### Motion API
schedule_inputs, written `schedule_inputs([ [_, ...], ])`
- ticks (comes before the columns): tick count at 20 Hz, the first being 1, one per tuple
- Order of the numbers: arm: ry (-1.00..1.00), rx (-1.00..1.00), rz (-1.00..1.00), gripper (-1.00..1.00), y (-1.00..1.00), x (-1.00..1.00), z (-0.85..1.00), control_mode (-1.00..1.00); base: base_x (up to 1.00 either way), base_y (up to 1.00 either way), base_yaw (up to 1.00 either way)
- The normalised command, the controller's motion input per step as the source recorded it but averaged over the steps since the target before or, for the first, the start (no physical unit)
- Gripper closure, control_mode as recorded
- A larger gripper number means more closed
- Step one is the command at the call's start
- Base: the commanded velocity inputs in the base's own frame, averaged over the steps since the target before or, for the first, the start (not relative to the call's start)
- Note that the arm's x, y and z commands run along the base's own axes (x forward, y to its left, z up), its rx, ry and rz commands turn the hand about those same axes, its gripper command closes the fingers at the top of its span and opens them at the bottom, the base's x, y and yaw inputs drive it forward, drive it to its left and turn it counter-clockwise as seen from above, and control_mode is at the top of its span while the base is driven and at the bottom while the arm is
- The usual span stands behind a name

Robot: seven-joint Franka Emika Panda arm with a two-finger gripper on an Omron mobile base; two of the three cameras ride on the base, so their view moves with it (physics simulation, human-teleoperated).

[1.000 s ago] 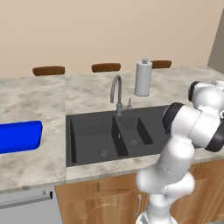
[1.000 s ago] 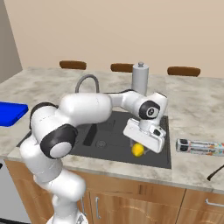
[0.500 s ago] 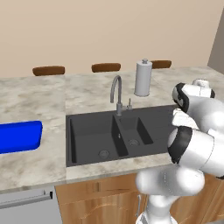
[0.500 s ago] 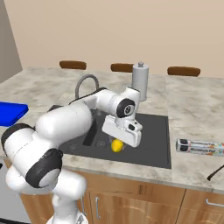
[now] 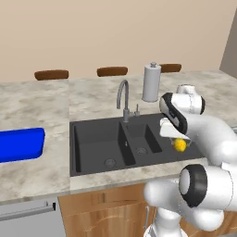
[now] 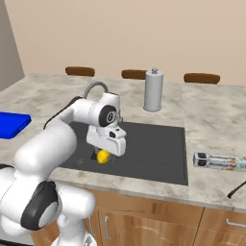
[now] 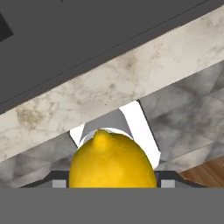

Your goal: Pick up all produce items and place them in the sink. Turn on the sink faucet to wash them. Then turn the sink off and put them in the tray.

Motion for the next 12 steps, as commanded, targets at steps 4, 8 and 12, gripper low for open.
schedule_inputs([
  [4,0.0,-0.11,0.0,1.0,0.84,0.0,0.0,-1.0,0.0,0.0,0.0],
  [8,0.0,-0.01,0.01,1.0,0.04,-0.01,0.0,-1.0,0.0,0.0,0.0],
  [12,0.0,-0.01,0.0,1.0,0.12,0.0,-0.01,-1.0,0.0,0.0,0.0],
])
